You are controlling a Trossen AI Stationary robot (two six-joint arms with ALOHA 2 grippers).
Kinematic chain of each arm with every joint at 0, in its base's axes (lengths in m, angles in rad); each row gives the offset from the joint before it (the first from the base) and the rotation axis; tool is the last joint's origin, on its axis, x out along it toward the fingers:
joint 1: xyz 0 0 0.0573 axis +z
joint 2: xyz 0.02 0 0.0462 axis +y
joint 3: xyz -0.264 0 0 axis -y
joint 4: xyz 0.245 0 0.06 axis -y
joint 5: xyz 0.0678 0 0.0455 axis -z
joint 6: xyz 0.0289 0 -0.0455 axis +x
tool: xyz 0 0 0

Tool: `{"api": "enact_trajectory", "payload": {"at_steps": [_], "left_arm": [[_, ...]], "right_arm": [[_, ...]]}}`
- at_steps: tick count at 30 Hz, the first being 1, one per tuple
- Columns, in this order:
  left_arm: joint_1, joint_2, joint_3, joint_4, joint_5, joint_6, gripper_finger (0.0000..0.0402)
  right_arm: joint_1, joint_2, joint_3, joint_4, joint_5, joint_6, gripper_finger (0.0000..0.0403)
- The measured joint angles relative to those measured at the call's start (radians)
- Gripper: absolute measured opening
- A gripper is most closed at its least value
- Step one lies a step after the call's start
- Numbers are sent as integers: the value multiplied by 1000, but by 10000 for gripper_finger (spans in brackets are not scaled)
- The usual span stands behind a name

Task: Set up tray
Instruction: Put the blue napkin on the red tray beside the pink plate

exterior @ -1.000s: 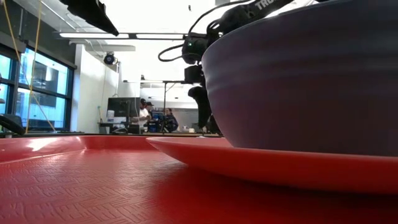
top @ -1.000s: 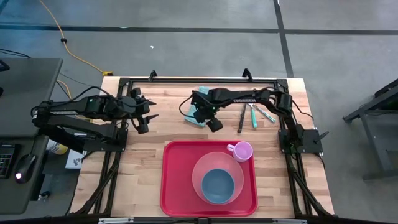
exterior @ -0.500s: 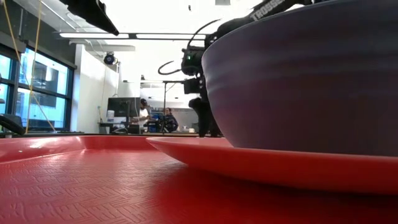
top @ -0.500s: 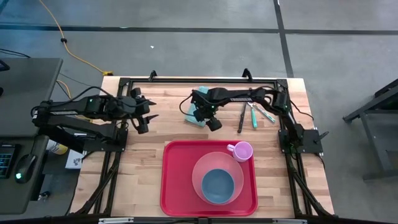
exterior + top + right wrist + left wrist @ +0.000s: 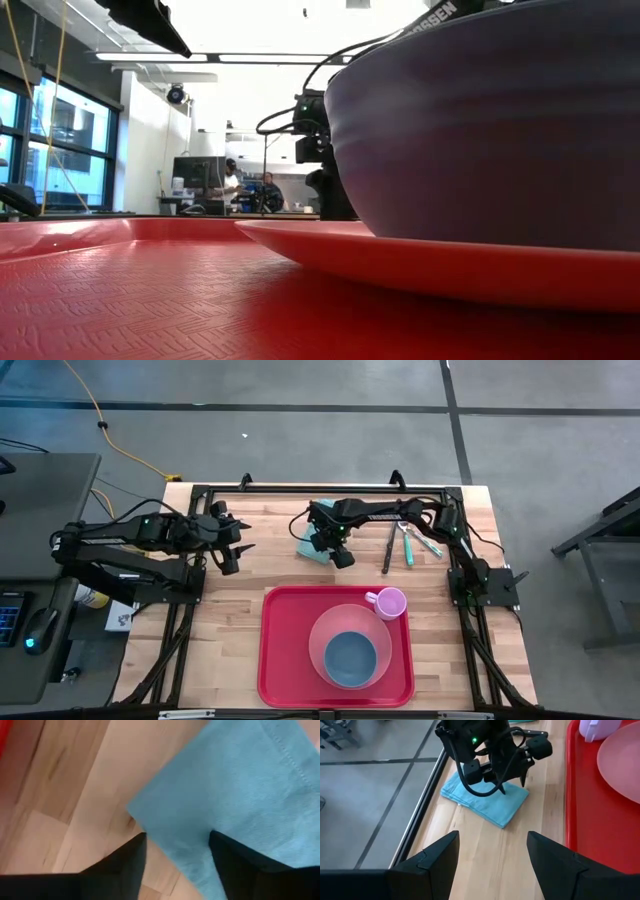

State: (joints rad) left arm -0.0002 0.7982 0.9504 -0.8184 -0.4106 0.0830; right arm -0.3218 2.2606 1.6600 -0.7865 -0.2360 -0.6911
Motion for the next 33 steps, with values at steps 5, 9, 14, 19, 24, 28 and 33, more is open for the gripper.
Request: {"api": "enact_trajectory", "payload": {"at_steps": [5,9,14,19,24,28,33], "left_arm": [[0,0,0,0,0,0,264],[0,0,0,0,0,1,264],[0,0,0,-3,1,1,264],[0,0,0,-16,1,-1,264],[0,0,0,-27,5,-6,264],[0,0,-1,-27,6,-8,264],[0,0,-1,-27,7,-8,264]], "right_arm": [[7,19,-1,6,-38,12,116],[8,20,-1,7,-91,36,44],[11,28,-3,-10,-129,53,9],[16,39,-2,-24,-117,69,6],[27,38,-3,-21,-123,72,34],[38,37,-3,-37,-120,88,87],[37,37,-3,-46,-173,138,174]]}}
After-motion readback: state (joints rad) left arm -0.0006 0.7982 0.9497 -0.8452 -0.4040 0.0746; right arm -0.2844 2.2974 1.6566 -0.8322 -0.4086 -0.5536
